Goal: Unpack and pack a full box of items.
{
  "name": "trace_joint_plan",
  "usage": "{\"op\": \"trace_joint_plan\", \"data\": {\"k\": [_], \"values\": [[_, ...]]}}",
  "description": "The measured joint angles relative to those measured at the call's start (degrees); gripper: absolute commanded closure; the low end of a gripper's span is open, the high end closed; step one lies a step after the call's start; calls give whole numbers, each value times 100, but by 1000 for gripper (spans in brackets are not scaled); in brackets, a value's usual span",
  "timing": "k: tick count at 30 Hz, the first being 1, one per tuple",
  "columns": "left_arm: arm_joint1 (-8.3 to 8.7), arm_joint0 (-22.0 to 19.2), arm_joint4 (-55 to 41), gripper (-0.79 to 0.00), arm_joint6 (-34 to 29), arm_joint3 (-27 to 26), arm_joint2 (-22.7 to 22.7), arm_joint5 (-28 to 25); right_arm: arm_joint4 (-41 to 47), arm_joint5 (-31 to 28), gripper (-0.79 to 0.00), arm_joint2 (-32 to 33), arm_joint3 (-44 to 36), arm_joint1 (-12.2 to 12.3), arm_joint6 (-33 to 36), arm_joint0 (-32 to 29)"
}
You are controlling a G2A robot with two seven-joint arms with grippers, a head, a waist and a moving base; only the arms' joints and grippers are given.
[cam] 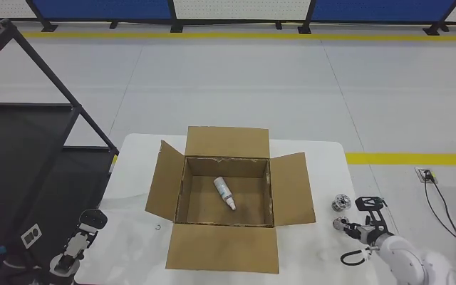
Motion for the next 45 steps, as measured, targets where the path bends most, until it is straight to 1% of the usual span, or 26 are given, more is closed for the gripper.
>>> {"op": "trace_joint_plan", "data": {"k": [1, 3, 4, 5, 7, 8, 11, 12, 15, 16, 17, 22, 26, 29, 32, 36, 39, 41, 44, 45], "values": [[0, 0, 0, -785, 0, 0, 0, 0, 37, -60, -785, -25, 78, 10, 21, 34], [0, 0, 0, -785, 0, 0, 0, 0, 56, -112, -717, -56, 239, 33, 27, 104], [0, 0, 0, -785, 0, 0, 0, 0, 63, -120, -634, -70, 295, 42, 15, 131], [0, 0, 0, -785, 0, 0, 0, 0, 81, -131, -533, -82, 341, 50, -1, 153], [0, 0, 0, -785, 0, 0, 0, 0, 117, -156, -422, -102, 421, 70, -38, 181], [0, 0, 0, -785, 0, 0, 0, 0, 128, -164, -385, -112, 446, 78, -50, 188], [0, 0, 0, -785, 0, 0, 0, 0, 169, -178, -339, -155, 511, 103, -82, 207], [0, 0, 0, -785, 0, 0, 0, 0, 183, -183, -311, -178, 534, 112, -84, 216], [0, 0, 0, -785, 0, 0, 0, 0, 214, -211, -148, -244, 570, 136, -84, 241], [0, 0, 0, -785, 0, 0, 0, 0, 230, -231, -65, -260, 570, 143, -92, 244], [0, 0, 0, -785, 0, 0, 0, 0, 247, -245, 0, -271, 560, 150, -106, 245], [0, 0, 0, -785, 0, 0, 0, 0, 405, -326, 0, -253, 222, 191, -273, 84], [0, 0, 0, -785, 0, 0, 0, 0, 551, -264, 0, -167, -389, 218, -359, -197], [0, 0, 0, -785, 0, 0, 0, 0, 684, -130, 0, -57, -1123, 231, -420, -510], [0, 0, 0, -785, 0, 0, 0, 0, 798, 98, 0, 33, -2118, 234, -471, -905], [0, 0, 0, -785, 0, 0, 0, 0, 863, 392, 0, -24, -3288, 230, -434, -1261], [0, 0, 0, -785, 0, 0, 0, 0, 768, 503, 0, -322, -4039, 229, -372, -1373], [0, 0, 0, -785, 0, 0, 0, 0, 612, 499, 0, -682, -4477, 231, -331, -1380], [0, 0, 0, -785, 0, 0, 0, 0, 303, 436, 0, -1280, -4764, 234, -303, -1255], [0, 0, 0, -785, 0, 0, 0, 0, 137, 394, 0, -1598, -4765, 234, -257, -1123]]}}
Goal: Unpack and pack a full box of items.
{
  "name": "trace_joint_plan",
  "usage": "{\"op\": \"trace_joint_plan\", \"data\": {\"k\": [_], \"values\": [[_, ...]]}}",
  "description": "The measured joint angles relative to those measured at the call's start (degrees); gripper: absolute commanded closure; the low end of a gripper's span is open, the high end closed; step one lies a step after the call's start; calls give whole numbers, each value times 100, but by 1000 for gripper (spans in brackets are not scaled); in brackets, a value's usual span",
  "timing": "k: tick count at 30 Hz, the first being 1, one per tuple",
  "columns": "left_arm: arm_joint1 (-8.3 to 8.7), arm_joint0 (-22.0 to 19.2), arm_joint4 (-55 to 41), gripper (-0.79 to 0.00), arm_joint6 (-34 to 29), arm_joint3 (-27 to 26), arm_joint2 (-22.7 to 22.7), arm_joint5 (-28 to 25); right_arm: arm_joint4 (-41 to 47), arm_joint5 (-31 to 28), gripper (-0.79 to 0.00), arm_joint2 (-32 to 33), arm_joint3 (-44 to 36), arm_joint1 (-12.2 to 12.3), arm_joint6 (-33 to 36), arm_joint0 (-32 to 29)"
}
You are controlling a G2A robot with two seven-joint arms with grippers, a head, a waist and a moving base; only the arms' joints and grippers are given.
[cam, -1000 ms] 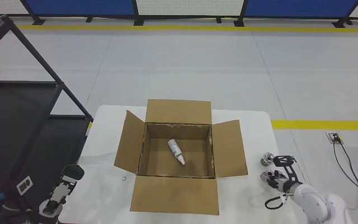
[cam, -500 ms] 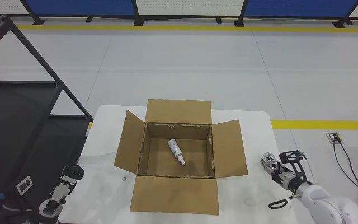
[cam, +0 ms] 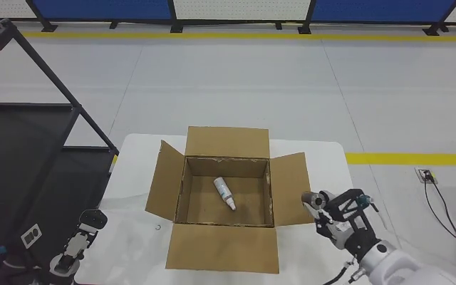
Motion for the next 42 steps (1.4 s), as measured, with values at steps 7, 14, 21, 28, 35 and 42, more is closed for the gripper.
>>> {"op": "trace_joint_plan", "data": {"k": [7, 14, 21, 28, 35, 42], "values": [[0, 0, 0, -785, 0, 0, 0, 0, -618, 356, 0, -2024, 903, -133, 921, 1481], [0, 0, 0, -785, 0, 0, 0, 0, -185, 1195, 0, -3915, 3317, -619, 1270, 3706], [0, 0, 0, -785, 0, 0, 0, 0, 425, 1867, 0, -5304, 5749, -1331, 875, 5331], [0, 0, 0, -785, 0, 0, 0, 0, 887, 2125, 0, -6074, 7716, -2053, 495, 6221], [0, 0, 0, -785, 0, 0, 0, 0, 1330, 1924, 0, -6307, 9250, -2595, 117, 6605], [0, 0, 0, -785, 0, 0, 0, 0, 1532, 1730, -286, -6358, 10205, -2950, -82, 6797]]}}
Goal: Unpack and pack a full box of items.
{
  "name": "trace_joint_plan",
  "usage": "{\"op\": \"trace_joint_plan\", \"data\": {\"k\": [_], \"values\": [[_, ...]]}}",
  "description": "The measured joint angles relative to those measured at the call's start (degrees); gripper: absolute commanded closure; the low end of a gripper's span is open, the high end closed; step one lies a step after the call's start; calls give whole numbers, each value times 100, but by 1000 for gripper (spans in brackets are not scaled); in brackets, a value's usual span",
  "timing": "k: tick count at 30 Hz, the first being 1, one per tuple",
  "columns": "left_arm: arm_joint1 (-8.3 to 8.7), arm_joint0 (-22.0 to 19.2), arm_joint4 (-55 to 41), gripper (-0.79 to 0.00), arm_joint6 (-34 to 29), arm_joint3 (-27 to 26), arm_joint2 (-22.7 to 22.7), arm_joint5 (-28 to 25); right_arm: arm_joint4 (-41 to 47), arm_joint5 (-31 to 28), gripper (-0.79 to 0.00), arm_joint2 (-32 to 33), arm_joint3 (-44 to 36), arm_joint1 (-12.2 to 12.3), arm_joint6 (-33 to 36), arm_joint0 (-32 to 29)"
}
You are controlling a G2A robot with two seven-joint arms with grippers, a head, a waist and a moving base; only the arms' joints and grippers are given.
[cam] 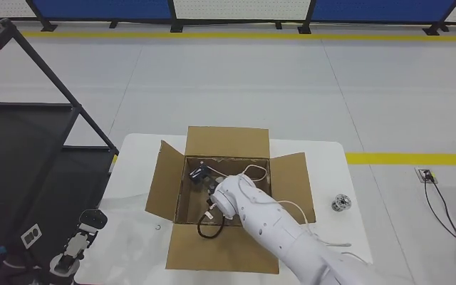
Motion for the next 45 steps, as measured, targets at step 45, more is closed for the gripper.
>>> {"op": "trace_joint_plan", "data": {"k": [45], "values": [[0, 0, 0, -785, 0, 0, 0, 0, -1105, -553, -422, 1032, -1655, 434, 301, -555]]}}
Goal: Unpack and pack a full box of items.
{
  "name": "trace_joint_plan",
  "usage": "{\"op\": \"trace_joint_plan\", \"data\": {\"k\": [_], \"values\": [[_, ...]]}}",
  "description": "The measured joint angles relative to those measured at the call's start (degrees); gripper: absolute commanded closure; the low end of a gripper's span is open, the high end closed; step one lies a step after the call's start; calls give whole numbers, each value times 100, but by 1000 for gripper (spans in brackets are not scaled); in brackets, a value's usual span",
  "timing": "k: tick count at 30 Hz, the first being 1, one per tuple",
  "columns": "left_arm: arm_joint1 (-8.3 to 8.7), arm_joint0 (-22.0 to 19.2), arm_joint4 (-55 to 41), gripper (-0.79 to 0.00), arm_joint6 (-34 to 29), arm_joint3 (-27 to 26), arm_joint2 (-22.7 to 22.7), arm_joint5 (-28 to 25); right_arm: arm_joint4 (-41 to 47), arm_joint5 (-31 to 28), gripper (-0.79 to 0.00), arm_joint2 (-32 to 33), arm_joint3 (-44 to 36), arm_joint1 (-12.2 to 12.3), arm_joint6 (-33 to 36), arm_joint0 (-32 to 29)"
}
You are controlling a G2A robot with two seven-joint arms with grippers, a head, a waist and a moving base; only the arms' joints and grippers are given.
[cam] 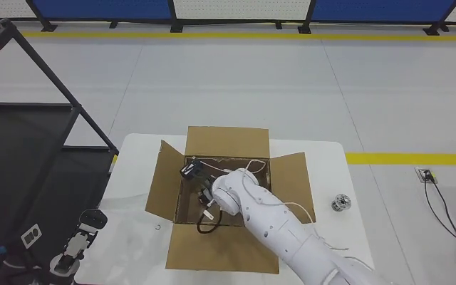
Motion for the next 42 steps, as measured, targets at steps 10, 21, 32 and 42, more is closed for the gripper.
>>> {"op": "trace_joint_plan", "data": {"k": [10, 21, 32, 42], "values": [[0, 0, 0, -785, 0, 0, 0, 0, -1653, -232, -499, 1850, -4406, 1034, 1223, -2430], [0, 0, 0, -785, 0, 0, 0, 0, -2259, -220, -785, 4789, -8084, 1501, 420, -5178], [0, 0, 0, -785, 0, 0, 0, 0, -1728, 109, -785, 6722, -6568, 1626, 12, -5370], [0, 0, 0, -785, 0, 0, 0, 0, -1250, -374, -785, 6983, -3918, 1787, 256, -4306]]}}
